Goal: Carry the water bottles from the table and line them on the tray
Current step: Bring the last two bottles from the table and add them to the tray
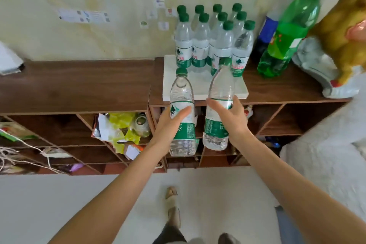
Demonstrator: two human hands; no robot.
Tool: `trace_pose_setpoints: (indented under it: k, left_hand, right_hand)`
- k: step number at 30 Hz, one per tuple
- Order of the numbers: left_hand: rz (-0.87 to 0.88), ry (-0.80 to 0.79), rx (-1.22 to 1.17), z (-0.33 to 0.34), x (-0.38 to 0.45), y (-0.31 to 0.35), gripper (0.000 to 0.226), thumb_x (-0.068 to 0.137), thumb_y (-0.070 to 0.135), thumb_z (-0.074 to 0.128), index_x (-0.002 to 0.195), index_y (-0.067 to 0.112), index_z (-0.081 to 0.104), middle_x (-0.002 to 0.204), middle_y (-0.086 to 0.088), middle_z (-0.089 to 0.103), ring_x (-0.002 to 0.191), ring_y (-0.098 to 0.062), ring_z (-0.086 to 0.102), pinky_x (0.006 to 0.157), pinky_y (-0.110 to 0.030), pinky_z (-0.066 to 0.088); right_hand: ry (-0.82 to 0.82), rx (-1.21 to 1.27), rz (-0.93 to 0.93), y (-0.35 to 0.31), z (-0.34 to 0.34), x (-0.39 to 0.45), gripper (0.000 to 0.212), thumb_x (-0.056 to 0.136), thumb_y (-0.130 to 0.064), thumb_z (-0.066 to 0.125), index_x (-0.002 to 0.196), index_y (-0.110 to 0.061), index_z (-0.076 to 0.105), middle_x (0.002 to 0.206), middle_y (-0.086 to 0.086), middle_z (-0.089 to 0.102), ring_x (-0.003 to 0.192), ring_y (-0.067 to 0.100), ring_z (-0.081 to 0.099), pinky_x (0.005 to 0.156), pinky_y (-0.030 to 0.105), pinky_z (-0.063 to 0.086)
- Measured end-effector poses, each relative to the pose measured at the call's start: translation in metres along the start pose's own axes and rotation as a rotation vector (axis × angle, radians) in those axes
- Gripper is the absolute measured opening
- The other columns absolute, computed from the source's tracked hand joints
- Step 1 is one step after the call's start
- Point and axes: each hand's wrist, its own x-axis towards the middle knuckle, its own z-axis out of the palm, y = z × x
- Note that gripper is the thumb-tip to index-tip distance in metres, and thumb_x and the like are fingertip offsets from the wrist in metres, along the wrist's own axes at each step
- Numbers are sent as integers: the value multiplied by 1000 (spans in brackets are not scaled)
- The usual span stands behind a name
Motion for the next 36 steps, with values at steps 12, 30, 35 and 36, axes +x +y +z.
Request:
trace_pose_setpoints:
  k: [12,30,35,36]
  left_hand:
    - [375,48,-31,-23,164,58,59,79,20,78,129,28,47,117,13,64,103,5,62,79,-10,51]
    - [477,-90,102,-17,215,49,73,75,18,82,132,33,39,122,27,58,119,2,54,92,-9,43]
    - [358,-149,242,-33,221,29,73,74,12,81,121,50,41,122,31,54,117,10,52,93,-8,43]
    - [341,-155,264,-35,222,27,73,74,13,82,120,52,40,123,30,53,115,14,50,93,-8,42]
  right_hand:
    - [129,-101,-178,-33,76,130,68,70,-28,84,116,-43,36,109,-30,54,100,-22,51,83,4,40]
    - [-57,-367,-229,-15,67,189,70,69,-18,84,125,-23,43,120,-7,61,111,13,58,94,36,51]
    - [-54,-543,-149,17,63,185,69,73,-28,81,128,-20,41,119,-2,62,108,18,58,83,29,46]
    - [-40,-568,-133,22,66,186,67,73,-28,81,126,-18,43,118,1,63,107,21,60,81,28,46]
